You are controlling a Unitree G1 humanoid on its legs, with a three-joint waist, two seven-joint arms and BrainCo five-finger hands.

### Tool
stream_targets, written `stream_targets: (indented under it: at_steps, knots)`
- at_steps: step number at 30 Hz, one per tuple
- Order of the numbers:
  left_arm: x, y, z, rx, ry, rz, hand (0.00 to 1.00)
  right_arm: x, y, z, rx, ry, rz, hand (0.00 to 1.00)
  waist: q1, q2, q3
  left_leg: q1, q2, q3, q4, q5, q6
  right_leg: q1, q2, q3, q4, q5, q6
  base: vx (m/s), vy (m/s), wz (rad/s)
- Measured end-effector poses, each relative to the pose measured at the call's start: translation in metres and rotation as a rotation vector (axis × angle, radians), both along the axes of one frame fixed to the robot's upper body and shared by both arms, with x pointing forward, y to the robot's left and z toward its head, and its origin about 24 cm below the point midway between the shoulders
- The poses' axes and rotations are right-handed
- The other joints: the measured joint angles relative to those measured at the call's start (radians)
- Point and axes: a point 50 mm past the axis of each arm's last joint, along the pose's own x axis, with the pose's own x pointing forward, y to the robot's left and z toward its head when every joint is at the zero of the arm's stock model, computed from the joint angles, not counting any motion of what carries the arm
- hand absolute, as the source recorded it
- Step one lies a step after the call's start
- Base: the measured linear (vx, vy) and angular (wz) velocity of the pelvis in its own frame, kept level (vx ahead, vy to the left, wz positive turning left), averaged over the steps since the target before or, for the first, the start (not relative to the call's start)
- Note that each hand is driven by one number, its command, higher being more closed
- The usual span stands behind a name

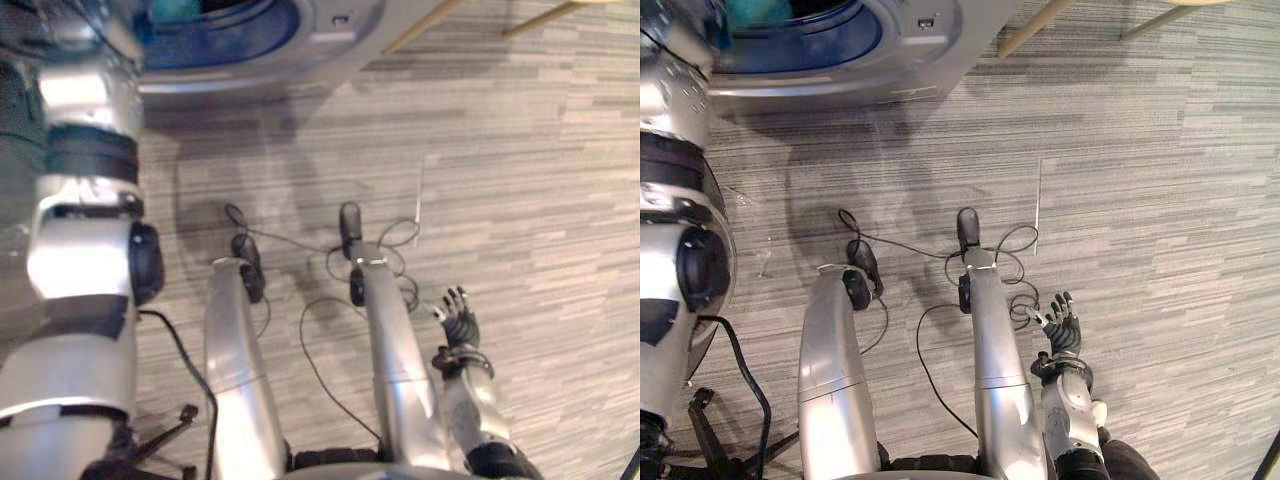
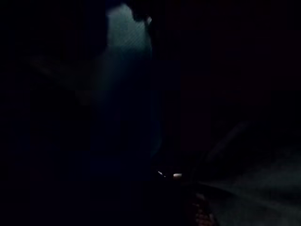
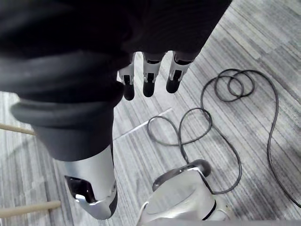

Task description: Pick up the laundry basket with both hands and put the clothes into the washing machine.

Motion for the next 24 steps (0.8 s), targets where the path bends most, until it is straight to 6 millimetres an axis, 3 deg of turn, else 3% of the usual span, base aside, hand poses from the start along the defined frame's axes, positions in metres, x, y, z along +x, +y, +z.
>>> stream_targets:
  at_steps: [3,10,11,15,20,24]
  knots:
    - [-0.017,-0.004,0.031,0.087,-0.074,0.077,1.0,-0.004,-0.001,-0.003,0.011,0.006,-0.008,0.0,0.0,0.0,0.0,-0.027,0.006,-0.001,0.012,0.0,0.0,-0.022,0.005,0.0,-0.004,0.01,0.001,0.01,0.047,-0.1]
    - [-0.031,-0.015,0.053,0.21,-0.128,0.225,1.0,-0.009,-0.002,-0.005,0.015,-0.001,-0.012,0.0,-0.001,0.01,0.006,-0.069,0.021,-0.001,0.03,0.002,0.004,-0.037,0.015,0.001,-0.051,0.049,0.011,0.0,0.073,-0.15]
    - [-0.036,-0.013,0.058,0.22,-0.142,0.25,0.0,-0.011,-0.002,-0.006,0.025,0.003,-0.018,0.0,-0.002,0.01,0.006,-0.078,0.022,-0.002,0.034,0.002,0.005,-0.044,0.016,0.001,-0.053,0.052,0.01,0.0,0.056,-0.08]
    - [-0.042,-0.001,0.061,0.234,-0.148,0.342,0.0,-0.015,-0.003,-0.01,0.03,0.02,-0.027,0.0,-0.004,0.01,0.006,-0.089,0.025,-0.002,0.04,0.002,0.005,-0.058,0.018,0.0,-0.051,0.059,0.007,0.01,0.039,-0.06]
    - [-0.044,-0.001,0.062,0.271,-0.149,0.394,0.0,-0.017,-0.003,-0.013,0.033,0.033,-0.03,0.0,-0.004,0.01,0.007,-0.094,0.025,-0.003,0.045,0.002,0.005,-0.061,0.016,-0.003,-0.049,0.059,0.007,0.02,0.044,-0.01]
    - [-0.056,-0.002,0.077,0.265,-0.201,0.423,0.0,-0.017,-0.003,-0.013,0.033,0.032,-0.031,0.0,-0.003,0.011,0.007,-0.142,0.024,-0.02,0.07,0.002,0.006,-0.103,0.01,-0.021,-0.022,0.059,0.006,0.02,0.043,-0.01]
